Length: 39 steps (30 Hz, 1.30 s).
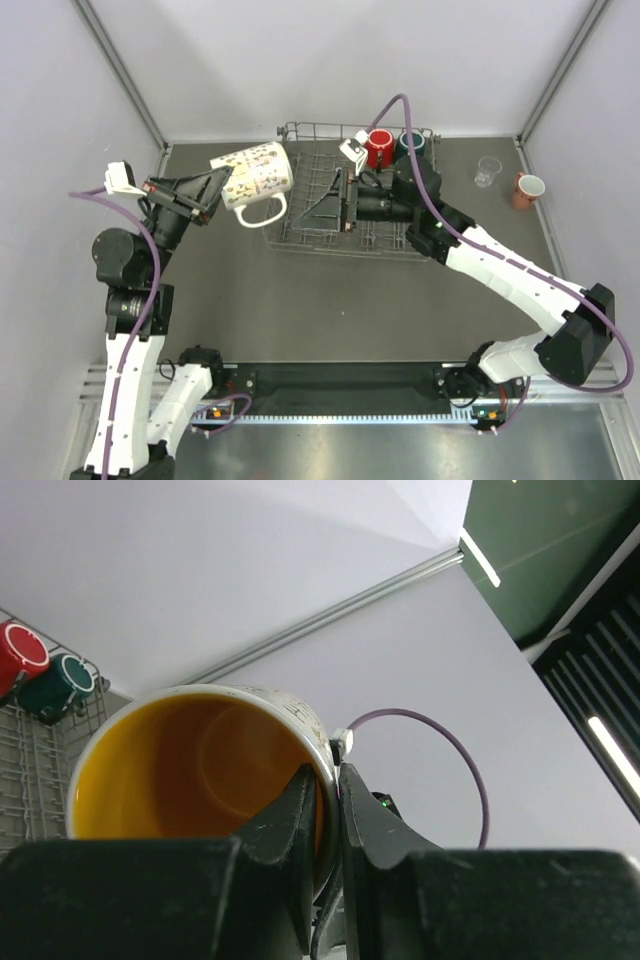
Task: Load the cups into the dish rack
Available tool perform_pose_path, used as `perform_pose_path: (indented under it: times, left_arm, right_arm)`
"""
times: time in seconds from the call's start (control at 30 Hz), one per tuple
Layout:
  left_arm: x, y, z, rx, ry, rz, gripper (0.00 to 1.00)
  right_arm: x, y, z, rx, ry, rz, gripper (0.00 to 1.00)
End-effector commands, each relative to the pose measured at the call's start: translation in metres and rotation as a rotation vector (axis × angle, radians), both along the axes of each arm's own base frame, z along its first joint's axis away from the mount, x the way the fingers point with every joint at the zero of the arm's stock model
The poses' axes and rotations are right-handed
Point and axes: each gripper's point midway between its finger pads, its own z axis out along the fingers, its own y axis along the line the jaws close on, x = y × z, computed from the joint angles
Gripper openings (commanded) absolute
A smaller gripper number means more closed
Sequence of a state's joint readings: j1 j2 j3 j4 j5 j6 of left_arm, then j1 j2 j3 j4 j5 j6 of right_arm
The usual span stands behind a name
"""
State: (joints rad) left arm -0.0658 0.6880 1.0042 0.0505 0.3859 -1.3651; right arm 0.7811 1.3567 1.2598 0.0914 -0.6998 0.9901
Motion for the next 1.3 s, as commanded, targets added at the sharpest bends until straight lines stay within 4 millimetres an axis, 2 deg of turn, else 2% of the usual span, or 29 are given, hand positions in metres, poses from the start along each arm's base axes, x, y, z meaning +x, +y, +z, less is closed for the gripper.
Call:
perform_pose_path:
  times: [0.0,0.13,0.3,0.33,0.5,0.77,0.97,1.1,1.13,1.17,1.27]
  left_arm:
    - [-0.034,0.004,0.046,-0.084,-0.183,-0.019,0.0]
    - [-0.041,0.005,0.046,-0.089,-0.189,-0.017,0.0]
    - [-0.043,0.005,0.046,-0.09,-0.19,-0.024,0.0]
    - [-0.044,0.004,0.047,-0.091,-0.191,-0.027,0.0]
    - [-0.047,0.004,0.043,-0.103,-0.182,-0.035,0.0]
    - [-0.05,0.004,0.042,-0.114,-0.177,-0.041,0.0]
    - [-0.052,0.003,0.041,-0.127,-0.167,-0.058,0.0]
    - [-0.055,0.001,0.04,-0.124,-0.165,-0.071,0.0]
    - [-0.056,0.001,0.039,-0.122,-0.164,-0.075,0.0]
    - [-0.057,0.001,0.039,-0.121,-0.167,-0.074,0.0]
    - [-0.059,0.002,0.034,-0.115,-0.153,-0.067,0.0]
  right_arm:
    - [0.0,0.014,0.041,0.12,-0.078,-0.014,0.98]
    - [-0.007,0.032,0.044,0.127,-0.069,0.003,0.95]
    - [-0.005,0.044,0.044,0.139,-0.086,-0.052,0.88]
    - [-0.003,0.044,0.048,0.159,-0.081,-0.062,0.84]
    - [-0.001,0.056,0.054,0.2,-0.055,-0.052,0.78]
    - [0.004,0.073,0.057,0.209,-0.025,-0.084,0.62]
    - [0.016,0.079,0.063,0.234,-0.01,-0.156,0.49]
    - [0.018,0.082,0.07,0.268,-0.005,-0.151,0.26]
    - [0.017,0.082,0.073,0.285,-0.015,-0.146,0.09]
    - [0.016,0.081,0.074,0.289,-0.018,-0.144,0.03]
    - [0.009,0.073,0.085,0.36,-0.083,-0.129,0.0]
